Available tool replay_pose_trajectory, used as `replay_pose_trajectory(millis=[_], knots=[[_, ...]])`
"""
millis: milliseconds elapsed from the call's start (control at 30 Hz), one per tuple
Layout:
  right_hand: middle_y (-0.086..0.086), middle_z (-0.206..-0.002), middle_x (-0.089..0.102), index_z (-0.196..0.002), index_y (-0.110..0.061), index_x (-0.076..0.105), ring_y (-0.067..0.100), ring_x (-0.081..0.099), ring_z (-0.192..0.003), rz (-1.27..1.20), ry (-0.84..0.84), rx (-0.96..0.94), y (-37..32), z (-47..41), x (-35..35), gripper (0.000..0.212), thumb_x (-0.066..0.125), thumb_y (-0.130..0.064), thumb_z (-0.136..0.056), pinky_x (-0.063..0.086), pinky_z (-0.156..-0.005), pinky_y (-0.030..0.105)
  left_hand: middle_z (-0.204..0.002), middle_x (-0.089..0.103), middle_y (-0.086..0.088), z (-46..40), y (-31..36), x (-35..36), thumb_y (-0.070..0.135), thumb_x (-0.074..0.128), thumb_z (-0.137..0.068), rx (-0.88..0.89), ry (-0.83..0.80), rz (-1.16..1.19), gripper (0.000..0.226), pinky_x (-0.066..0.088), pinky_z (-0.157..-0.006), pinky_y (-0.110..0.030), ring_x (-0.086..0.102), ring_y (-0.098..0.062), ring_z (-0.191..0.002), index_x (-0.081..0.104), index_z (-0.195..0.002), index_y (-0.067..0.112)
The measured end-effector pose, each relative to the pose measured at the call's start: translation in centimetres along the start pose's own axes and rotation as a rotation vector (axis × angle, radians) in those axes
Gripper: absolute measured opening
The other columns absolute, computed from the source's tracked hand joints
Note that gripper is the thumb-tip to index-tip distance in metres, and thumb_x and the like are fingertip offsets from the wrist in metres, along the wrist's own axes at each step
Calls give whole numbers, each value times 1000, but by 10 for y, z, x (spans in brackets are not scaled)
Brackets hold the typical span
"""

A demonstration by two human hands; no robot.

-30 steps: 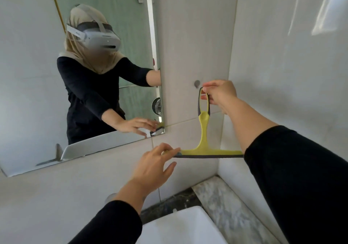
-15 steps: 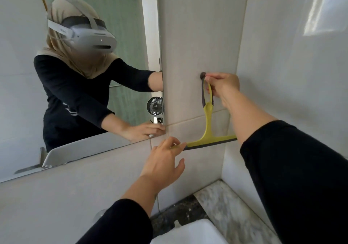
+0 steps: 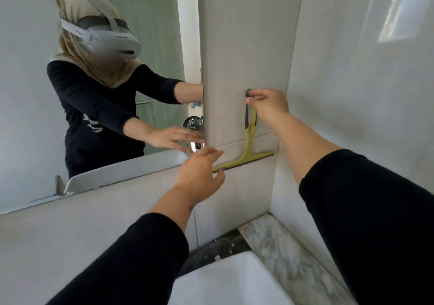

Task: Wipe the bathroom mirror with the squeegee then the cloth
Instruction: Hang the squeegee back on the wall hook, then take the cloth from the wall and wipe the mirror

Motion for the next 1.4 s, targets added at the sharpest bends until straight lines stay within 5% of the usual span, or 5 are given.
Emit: replay_pose_trajectory(millis=[267,800,967,1167,1400], knots=[[2,-93,59,-113,-17,69,13,54,-85,198,-306,-204,-82,77,42,29,69,-25,-85,39,-69,19,-131,53,-2,58,-24,-95,18,54,-90,-180,119,15,45,43,-99,-38,48,-21,-122,51,-135,19],[8,-124,57,-124,-18,60,19,53,-112,73,-904,-640,-270,317,286,35,62,-28,-91,37,-85,25,-137,47,-1,310,-186,-312,14,51,-88,-752,422,-208,53,44,-99,-44,48,-24,-122,42,-140,22],[13,-135,47,-138,-27,46,26,45,-127,32,-946,-689,-300,361,354,48,59,-30,-92,35,-104,32,-137,44,-4,347,-238,-338,14,53,-88,-819,525,-201,54,43,-101,-47,45,-26,-123,41,-141,20],[8,-120,44,-145,-44,26,29,52,-110,18,-777,-710,-318,383,407,56,50,-36,-95,42,-95,36,-147,31,-5,356,-299,-338,27,62,-88,-904,573,-79,74,39,-104,-43,35,-28,-132,20,-148,37],[3,-106,47,-140,-34,44,24,53,-105,-197,-635,-629,-317,384,425,48,54,-21,-95,44,-99,33,-115,48,-1,345,-310,-325,16,58,-91,-792,697,173,72,39,-82,-21,51,-11,-95,21,-149,38]])
Point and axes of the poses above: each hand's wrist, its own z-axis away from the middle knuckle, its own x-axis out of the palm, y = z × x, the point moved 8 cm from there along -z, towards the middle knuckle
